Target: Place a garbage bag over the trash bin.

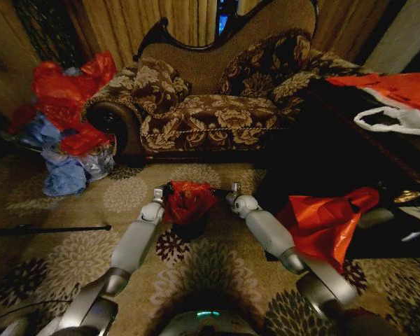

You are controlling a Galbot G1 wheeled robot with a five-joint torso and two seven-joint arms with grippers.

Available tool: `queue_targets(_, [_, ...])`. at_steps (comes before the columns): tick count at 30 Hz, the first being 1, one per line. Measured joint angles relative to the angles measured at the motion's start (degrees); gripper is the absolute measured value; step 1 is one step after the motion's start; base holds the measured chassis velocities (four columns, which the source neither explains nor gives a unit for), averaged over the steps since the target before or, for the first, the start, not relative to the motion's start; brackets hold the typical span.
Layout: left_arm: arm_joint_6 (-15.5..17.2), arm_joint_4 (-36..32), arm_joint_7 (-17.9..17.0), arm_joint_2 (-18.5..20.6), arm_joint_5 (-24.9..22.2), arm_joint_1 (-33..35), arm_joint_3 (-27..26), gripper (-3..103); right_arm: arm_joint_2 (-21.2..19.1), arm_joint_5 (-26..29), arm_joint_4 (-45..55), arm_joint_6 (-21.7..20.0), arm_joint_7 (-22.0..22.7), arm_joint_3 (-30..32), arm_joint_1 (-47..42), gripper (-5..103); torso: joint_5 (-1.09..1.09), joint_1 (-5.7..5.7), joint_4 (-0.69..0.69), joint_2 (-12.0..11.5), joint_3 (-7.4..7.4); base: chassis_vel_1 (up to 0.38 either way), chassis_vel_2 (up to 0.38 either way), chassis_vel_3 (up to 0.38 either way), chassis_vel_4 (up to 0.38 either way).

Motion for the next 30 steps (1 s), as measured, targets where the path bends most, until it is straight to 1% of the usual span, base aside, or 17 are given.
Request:
queue_targets(4, [0.4, 1.9, 0.0, -0.7, -1.2, -0.3, -0.8, 0, 0.8, -0.6, -1.6, -0.2, 0.1, 0.2, 0.5, 0, -0.01, 0.00, 0.02, 0.0, 0.00, 0.000, 0.000, 0.000, 0.000])
queue_targets(5, [0.5, 2.8, -0.1, -1.0, -1.7, -0.4, -1.1, 0, 0.9, -0.9, -2.0, -0.7, 0.0, 0.2, 0.5, 0, 0.03, 0.00, 0.00, 0.0, -0.01, 0.000, 0.000, 0.000, 0.000])
queue_targets(6, [0.8, 3.8, -0.1, -1.3, -2.2, -0.4, -1.3, 0, 0.8, -1.3, -2.2, -1.0, -0.3, -0.1, 0.4, 0, 0.01, 0.00, 0.02, 0.0, -0.01, 0.000, 0.000, 0.000, 0.000])
queue_targets(7, [1.2, 4.4, 0.0, -1.5, -2.7, -0.3, -1.3, 0, 0.8, -1.7, -2.5, -1.2, -0.7, -0.3, 0.2, 0, 0.01, 0.00, 0.00, 0.0, 0.00, 0.000, 0.000, 0.000, 0.000])
queue_targets(9, [1.7, 5.1, 0.2, -1.7, -3.1, -0.2, -1.4, 0, 0.8, -2.4, -3.0, -1.3, -1.3, -0.4, -0.1, 0, -0.03, 0.01, 0.01, 0.0, 0.00, 0.000, 0.000, 0.000, 0.000])
queue_targets(11, [2.0, 5.9, 0.7, -1.8, -3.4, 0.0, -1.5, 0, 1.3, -3.7, -4.3, -1.2, -2.1, -0.1, -0.3, 0, 0.01, 0.00, 0.00, 0.0, 0.00, 0.000, 0.000, 0.000, 0.000])
queue_targets(15, [2.1, 6.8, 1.1, -2.1, -3.4, 0.3, -1.7, 0, 2.0, -5.4, -6.1, -0.5, -3.1, 0.6, -0.4, 0, -0.02, 0.00, 0.01, 0.0, 0.00, 0.000, 0.000, 0.000, 0.000])
queue_targets(22, [1.8, 7.3, 2.0, -1.9, -3.2, 1.0, -2.0, 0, 2.5, -7.8, -7.4, 0.3, -4.6, 1.0, -1.0, 0, 0.00, 0.00, 0.00, 0.0, 0.00, 0.000, 0.000, 0.000, 0.000])
queue_targets(24, [1.5, 7.3, 2.4, -1.8, -3.0, 2.0, -2.1, 0, 2.6, -9.3, -7.9, 1.2, -5.3, 1.0, -2.2, 0, -0.01, 0.00, 0.00, 0.0, 0.00, 0.000, 0.000, 0.000, 0.000])
queue_targets(30, [0.8, 7.3, 3.7, -1.7, -1.8, 4.4, -2.6, 0, 3.2, -10.8, -8.4, 2.1, -5.4, 1.8, -4.2, 0, 0.00, 0.00, 0.01, 0.0, 0.00, 0.000, 0.000, 0.000, 0.000])
